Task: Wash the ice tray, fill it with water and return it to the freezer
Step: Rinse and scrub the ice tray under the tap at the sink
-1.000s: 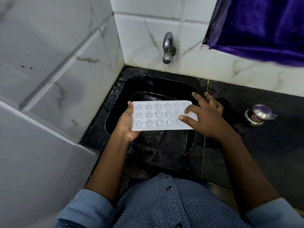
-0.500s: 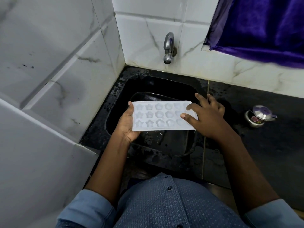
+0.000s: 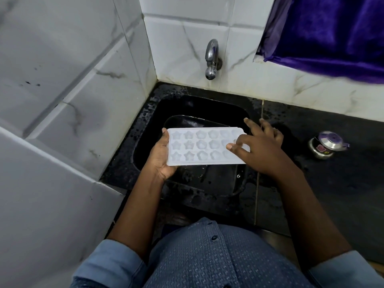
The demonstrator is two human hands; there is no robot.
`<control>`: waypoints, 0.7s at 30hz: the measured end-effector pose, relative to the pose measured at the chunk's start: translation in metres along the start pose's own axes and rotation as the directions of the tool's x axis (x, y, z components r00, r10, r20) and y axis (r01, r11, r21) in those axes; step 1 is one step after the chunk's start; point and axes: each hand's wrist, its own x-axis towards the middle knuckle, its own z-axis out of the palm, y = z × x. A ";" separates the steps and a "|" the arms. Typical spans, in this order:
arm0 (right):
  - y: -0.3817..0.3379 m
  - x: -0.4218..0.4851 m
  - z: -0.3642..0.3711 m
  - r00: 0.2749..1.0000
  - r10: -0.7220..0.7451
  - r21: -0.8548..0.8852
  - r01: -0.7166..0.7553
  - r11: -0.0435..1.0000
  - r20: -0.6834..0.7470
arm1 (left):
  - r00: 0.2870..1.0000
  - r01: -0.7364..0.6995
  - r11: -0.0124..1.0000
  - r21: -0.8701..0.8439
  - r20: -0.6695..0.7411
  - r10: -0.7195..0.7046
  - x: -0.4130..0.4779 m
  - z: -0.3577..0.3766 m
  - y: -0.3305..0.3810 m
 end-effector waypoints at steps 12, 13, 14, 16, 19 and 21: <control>0.004 0.002 0.003 1.000 0.012 0.015 -0.011 1.000 -0.006 | 1.000 0.001 1.000 0.004 -0.002 -0.001 0.003 0.001 -0.001; 0.004 0.002 0.002 1.000 0.011 0.015 -0.011 1.000 -0.007 | 1.000 0.001 1.000 0.004 0.000 -0.001 0.003 0.003 0.000; 0.005 0.002 0.002 1.000 0.008 0.019 -0.008 1.000 -0.001 | 1.000 0.000 1.000 0.006 0.003 0.000 0.003 0.003 0.000; 0.006 0.002 0.000 1.000 -0.006 0.039 0.005 0.999 0.026 | 1.000 -0.003 1.000 0.005 0.011 0.003 0.004 0.002 0.001; 0.009 0.001 -0.004 0.998 -0.032 0.071 0.028 0.997 0.059 | 1.000 -0.017 1.000 -0.020 0.016 0.017 0.004 -0.001 0.004; 0.011 0.000 -0.008 0.995 -0.054 0.088 0.046 0.995 0.087 | 0.999 -0.030 0.999 -0.023 0.030 0.031 0.005 -0.004 0.006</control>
